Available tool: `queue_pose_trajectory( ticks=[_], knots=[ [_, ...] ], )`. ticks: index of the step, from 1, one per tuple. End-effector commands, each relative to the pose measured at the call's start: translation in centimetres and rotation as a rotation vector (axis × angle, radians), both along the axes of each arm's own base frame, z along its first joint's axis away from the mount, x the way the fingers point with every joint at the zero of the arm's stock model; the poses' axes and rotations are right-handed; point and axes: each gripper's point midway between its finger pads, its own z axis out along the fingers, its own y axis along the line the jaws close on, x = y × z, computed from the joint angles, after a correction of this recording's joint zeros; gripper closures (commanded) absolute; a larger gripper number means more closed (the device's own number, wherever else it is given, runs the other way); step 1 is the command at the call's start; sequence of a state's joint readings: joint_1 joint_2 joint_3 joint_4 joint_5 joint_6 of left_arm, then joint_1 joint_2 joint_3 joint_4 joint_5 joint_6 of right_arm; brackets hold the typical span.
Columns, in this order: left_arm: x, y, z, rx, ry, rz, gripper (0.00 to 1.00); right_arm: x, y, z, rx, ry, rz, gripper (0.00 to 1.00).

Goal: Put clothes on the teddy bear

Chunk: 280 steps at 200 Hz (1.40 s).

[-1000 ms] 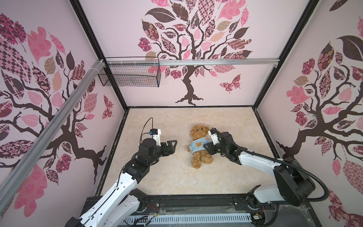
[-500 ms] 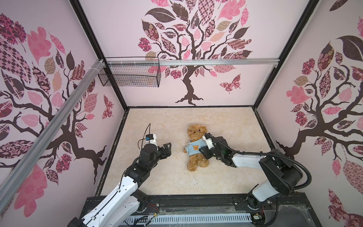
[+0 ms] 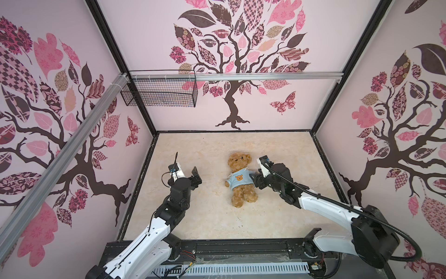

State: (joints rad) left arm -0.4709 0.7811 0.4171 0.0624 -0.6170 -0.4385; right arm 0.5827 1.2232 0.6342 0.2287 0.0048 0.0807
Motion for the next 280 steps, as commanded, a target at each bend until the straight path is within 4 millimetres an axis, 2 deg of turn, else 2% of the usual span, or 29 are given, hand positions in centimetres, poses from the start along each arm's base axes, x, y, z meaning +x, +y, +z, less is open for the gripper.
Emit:
queue_pose_trajectory(
  ticks=[1,21,47,58,82,128,155,170,189,220,232,249,259,272,280],
  knots=[
    [0.1,4.0,1.1,0.083,-0.096,0.184,0.06,1.3,-4.0,3.6,-0.033,-0.104,-0.163,0.26],
    [0.6,6.0,0.9,0.118,-0.091,0.252,0.03,1.7,-6.8,4.7,-0.056,-0.153,-0.243,0.2],
    [1.5,8.1,0.1,0.148,-0.044,0.312,0.03,2.1,-10.6,5.2,-0.136,-0.222,-0.401,0.01],
    [1.9,8.9,-0.4,0.153,-0.022,0.322,0.03,2.2,-12.1,4.9,-0.163,-0.246,-0.472,0.0],
    [2.4,10.0,-1.4,0.216,0.013,0.335,0.03,2.1,-14.6,2.7,-0.203,-0.282,-0.584,0.0],
    [4.1,9.1,-4.3,0.334,0.072,0.247,0.03,2.8,-18.7,-2.1,-0.227,-0.273,-0.692,0.0],
    [6.1,7.7,-7.3,0.369,0.148,0.147,0.03,3.2,-19.3,-3.5,-0.231,-0.286,-0.699,0.0],
    [6.9,6.5,-7.3,0.376,0.136,0.073,0.03,3.3,-19.1,-3.9,-0.212,-0.298,-0.685,0.0],
    [7.0,5.6,-6.9,0.353,0.067,0.022,0.03,3.8,-18.8,-4.0,-0.218,-0.29,-0.668,0.0],
    [7.0,5.8,-6.8,0.356,0.021,0.019,0.03,4.1,-19.0,-3.9,-0.168,-0.285,-0.631,0.0],
    [7.4,6.3,-7.5,0.333,0.019,0.014,0.03,4.2,-19.1,-3.7,-0.144,-0.298,-0.623,0.0],
    [8.3,7.7,-9.7,0.274,0.045,0.036,0.03,4.1,-19.2,-3.2,-0.109,-0.338,-0.614,0.0],
    [8.8,8.3,-9.3,0.267,0.013,0.053,0.03,4.2,-19.4,-3.4,-0.081,-0.34,-0.608,0.0],
    [8.9,8.0,-10.0,0.253,0.09,0.023,0.03,4.4,-19.7,-4.1,-0.069,-0.345,-0.613,0.0],
    [9.2,7.9,-10.1,0.261,0.08,0.011,0.03,4.5,-20.2,-4.1,-0.046,-0.36,-0.629,0.0]
  ],
)
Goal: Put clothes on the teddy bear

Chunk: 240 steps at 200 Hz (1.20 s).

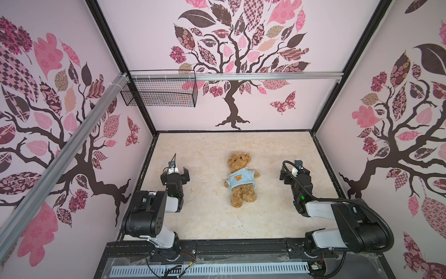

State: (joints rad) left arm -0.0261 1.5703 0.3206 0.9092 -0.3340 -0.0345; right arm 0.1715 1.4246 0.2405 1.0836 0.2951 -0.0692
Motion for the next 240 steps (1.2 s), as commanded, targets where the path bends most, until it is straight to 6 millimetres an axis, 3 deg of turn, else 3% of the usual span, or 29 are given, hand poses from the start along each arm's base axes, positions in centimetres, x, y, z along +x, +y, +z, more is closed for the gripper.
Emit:
queue_pose_trajectory(
  ticks=[1,48,240],
  knots=[
    [1.5,-0.9,1.9,-0.04,-0.072,-0.059,0.03,0.3,-0.2,0.2,0.064,-0.073,0.022,0.0],
    [1.9,-1.2,1.9,-0.046,-0.052,-0.079,0.03,2.0,-1.2,-1.5,0.128,0.012,0.032,0.0],
    [1.8,-1.3,1.7,-0.047,-0.043,-0.084,0.03,1.9,-1.3,-1.5,0.126,0.006,0.029,0.0]
  ],
)
